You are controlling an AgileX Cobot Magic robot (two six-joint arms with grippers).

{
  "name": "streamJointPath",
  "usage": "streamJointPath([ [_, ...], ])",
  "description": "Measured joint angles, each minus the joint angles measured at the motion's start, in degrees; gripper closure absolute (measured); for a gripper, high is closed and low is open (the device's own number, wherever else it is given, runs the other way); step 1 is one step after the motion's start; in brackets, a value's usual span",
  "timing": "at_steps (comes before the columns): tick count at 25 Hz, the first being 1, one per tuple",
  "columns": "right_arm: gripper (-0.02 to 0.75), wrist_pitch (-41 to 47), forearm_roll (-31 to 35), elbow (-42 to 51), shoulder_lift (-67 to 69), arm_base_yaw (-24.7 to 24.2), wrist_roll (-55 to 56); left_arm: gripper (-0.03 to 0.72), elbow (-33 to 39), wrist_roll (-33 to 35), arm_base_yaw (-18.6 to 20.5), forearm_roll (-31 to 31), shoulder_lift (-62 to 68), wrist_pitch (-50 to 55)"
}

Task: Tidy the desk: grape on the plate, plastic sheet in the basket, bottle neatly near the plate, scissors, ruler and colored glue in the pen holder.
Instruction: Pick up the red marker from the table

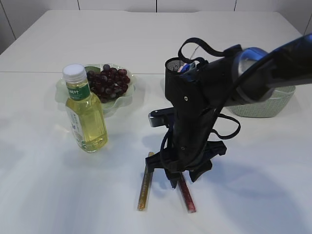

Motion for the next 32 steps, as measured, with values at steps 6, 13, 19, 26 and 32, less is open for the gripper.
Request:
streamJointPath([
  [6,0.351,-0.9,0.0,0.0,1.4,0.0,0.1,0.273,0.0,0.1,0.0,0.0,0.0,0.0],
  [13,0.416,-1.1,0.0,0.0,2.3,0.0,0.1,0.273,0.0,0.1,0.0,0.0,0.0,0.0],
  [19,0.574,-1.1,0.1,0.0,2.3,0.0,0.1,0.273,0.0,0.1,0.0,0.0,0.0,0.0],
  [26,0.608,-2.3,0.5,0.0,2.1,-0.4,-0.6,0.273,0.0,0.1,0.0,0.0,0.0,0.0],
  [32,0.616,-2.9,3.6,0.0,-1.6,-4.3,-5.0,0.273,0.0,0.1,0.0,0.0,0.0,0.0],
])
